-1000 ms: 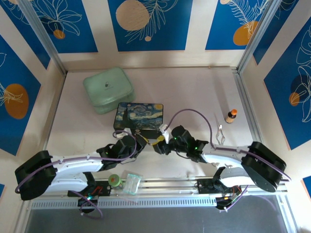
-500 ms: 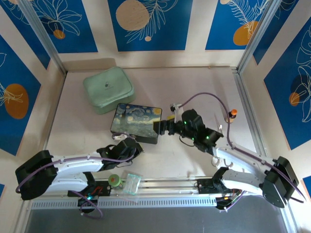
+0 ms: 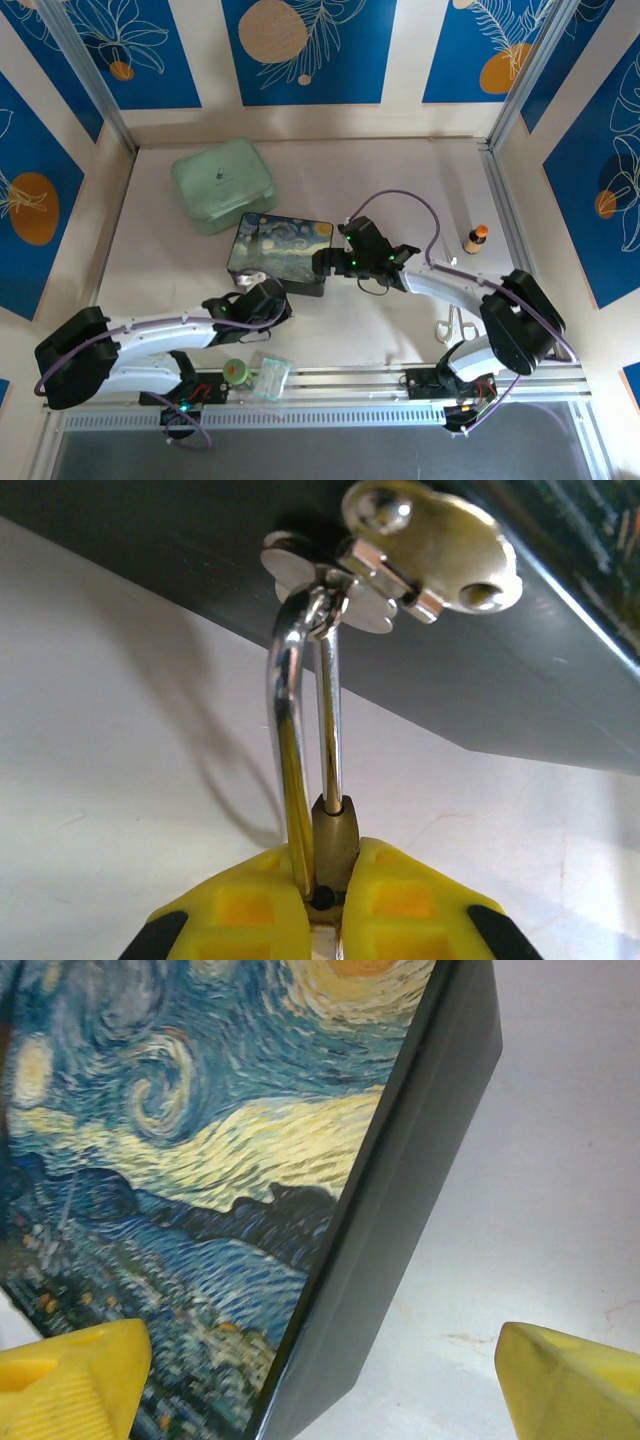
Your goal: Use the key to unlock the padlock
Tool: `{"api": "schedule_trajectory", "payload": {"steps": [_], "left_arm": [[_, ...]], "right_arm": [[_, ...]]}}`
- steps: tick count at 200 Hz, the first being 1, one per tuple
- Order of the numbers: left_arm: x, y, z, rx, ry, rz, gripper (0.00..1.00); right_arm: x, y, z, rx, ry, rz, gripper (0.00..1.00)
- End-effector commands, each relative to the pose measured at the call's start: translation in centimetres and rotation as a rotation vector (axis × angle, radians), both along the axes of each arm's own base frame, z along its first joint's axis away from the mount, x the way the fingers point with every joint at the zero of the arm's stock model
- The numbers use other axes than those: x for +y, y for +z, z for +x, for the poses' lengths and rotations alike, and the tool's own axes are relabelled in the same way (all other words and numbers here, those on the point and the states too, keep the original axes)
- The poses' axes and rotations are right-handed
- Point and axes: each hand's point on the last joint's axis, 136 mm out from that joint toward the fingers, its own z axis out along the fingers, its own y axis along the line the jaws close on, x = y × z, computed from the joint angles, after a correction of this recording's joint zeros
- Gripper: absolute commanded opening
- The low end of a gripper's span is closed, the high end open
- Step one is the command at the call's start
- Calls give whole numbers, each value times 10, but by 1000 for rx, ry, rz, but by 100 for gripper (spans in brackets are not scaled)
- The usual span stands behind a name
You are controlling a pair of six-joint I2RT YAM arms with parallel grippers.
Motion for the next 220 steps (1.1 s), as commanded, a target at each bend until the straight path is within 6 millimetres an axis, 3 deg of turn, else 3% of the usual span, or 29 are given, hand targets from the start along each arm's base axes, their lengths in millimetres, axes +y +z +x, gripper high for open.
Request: {"api": "schedule_trajectory", "payload": {"steps": [1, 38, 75, 108, 146, 198, 220], "left_arm": [[20, 2, 6, -32, -14, 131, 0], [54, -10, 2, 2, -29, 333, 0], [70, -15, 4, 5, -49, 467, 2], [73, -23, 6, 2, -41, 497, 7], [63, -15, 18, -82, -28, 435, 22], [48, -13, 25, -119, -65, 397, 20], [55, -10, 24, -114, -50, 432, 17]], "right_arm": [[7, -4, 2, 20, 18, -44, 86], [4, -29, 2, 85, 4, -102, 79], [4, -42, 2, 116, -2, -99, 74], [4, -47, 0, 130, 3, -100, 73], [4, -48, 0, 127, 4, -102, 73], [1, -51, -2, 129, -16, -90, 76], [0, -52, -2, 130, -17, -88, 76]]}}
